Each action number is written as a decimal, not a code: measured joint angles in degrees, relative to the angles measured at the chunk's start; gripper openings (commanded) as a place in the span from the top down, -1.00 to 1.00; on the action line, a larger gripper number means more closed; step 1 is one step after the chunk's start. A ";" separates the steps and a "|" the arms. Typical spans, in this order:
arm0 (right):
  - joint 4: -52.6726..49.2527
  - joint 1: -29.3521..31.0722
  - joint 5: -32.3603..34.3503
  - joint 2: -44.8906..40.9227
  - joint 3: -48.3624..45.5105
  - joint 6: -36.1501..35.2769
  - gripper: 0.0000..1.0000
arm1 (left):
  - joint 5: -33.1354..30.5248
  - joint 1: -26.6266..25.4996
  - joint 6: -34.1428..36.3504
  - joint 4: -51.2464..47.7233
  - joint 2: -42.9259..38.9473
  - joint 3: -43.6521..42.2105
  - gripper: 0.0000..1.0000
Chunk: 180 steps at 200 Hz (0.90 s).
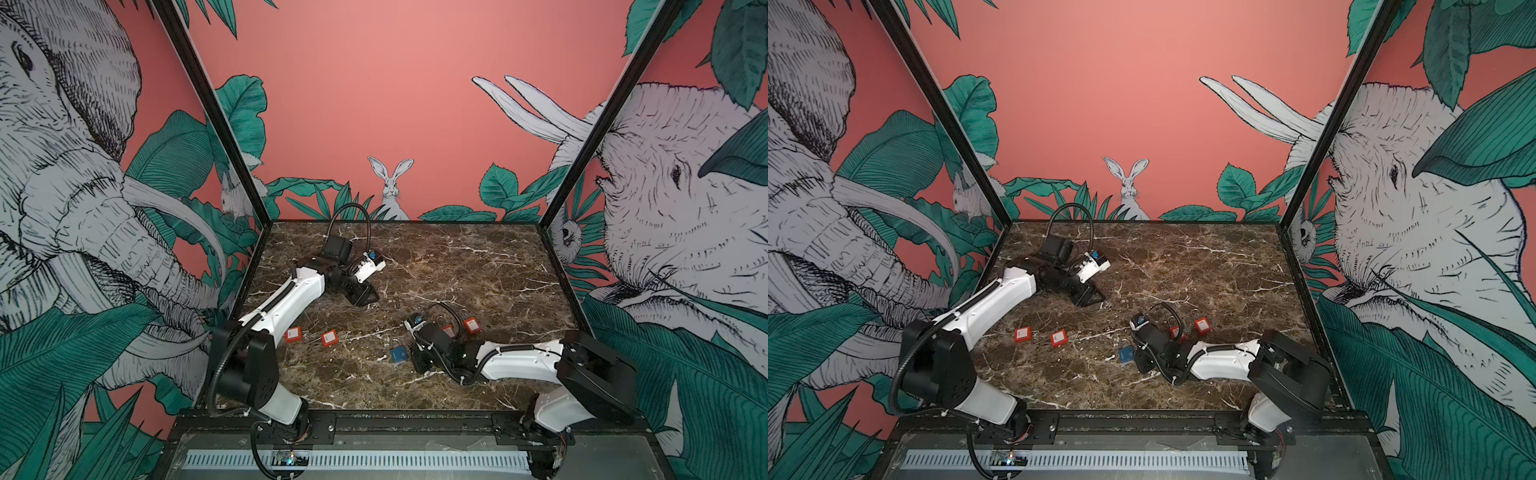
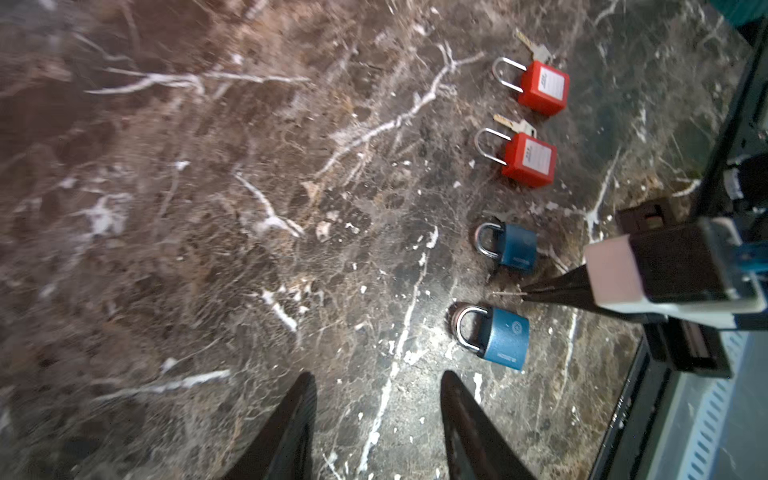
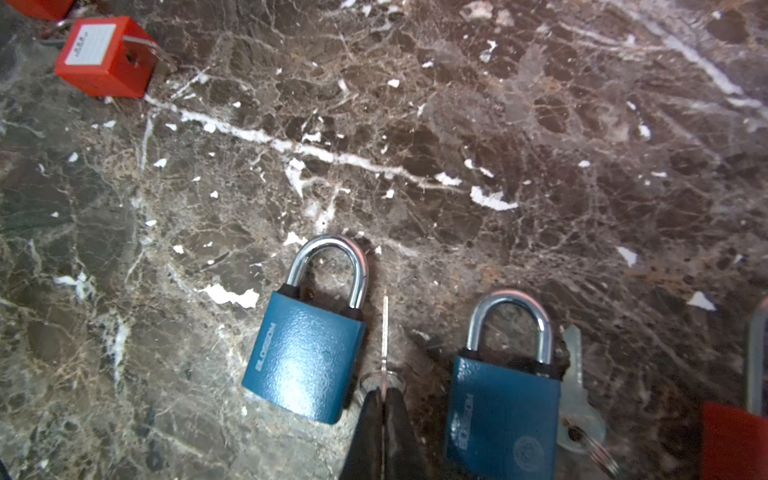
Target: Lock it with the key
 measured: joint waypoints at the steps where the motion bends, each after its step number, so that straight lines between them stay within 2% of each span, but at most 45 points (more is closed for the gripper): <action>1: 0.00 0.02 0.02 0.11 0.07 0.04 1.00 | -0.02 0.04 -0.07 0.13 -0.17 -0.09 -0.01; 34: -0.85 0.98 1.29 1.01 1.16 0.52 0.61 | -0.79 1.64 -3.30 3.76 -6.21 -3.02 -0.03; 66: -3.58 1.70 3.45 -0.52 2.84 -2.01 0.27 | -1.36 3.61 -5.86 5.79 -10.16 -5.22 -0.05; 103: -8.48 1.75 4.85 -5.84 5.09 -8.31 0.08 | -2.19 4.72 -9.49 6.97 -15.39 -7.54 -0.05; 123: -9.60 1.75 4.90 -9.07 5.79 -13.51 -0.06 | -3.17 4.72 -12.83 8.28 -18.80 -9.64 -0.05; 144: -9.46 1.75 2.99 -11.45 5.81 -21.97 -0.21 | -5.49 4.72 -17.66 9.27 -23.08 -12.44 -0.07; 180: -9.53 0.87 -9.88 -9.05 9.57 -38.51 -0.29 | -9.90 4.90 -25.49 8.85 -29.35 -13.27 -0.07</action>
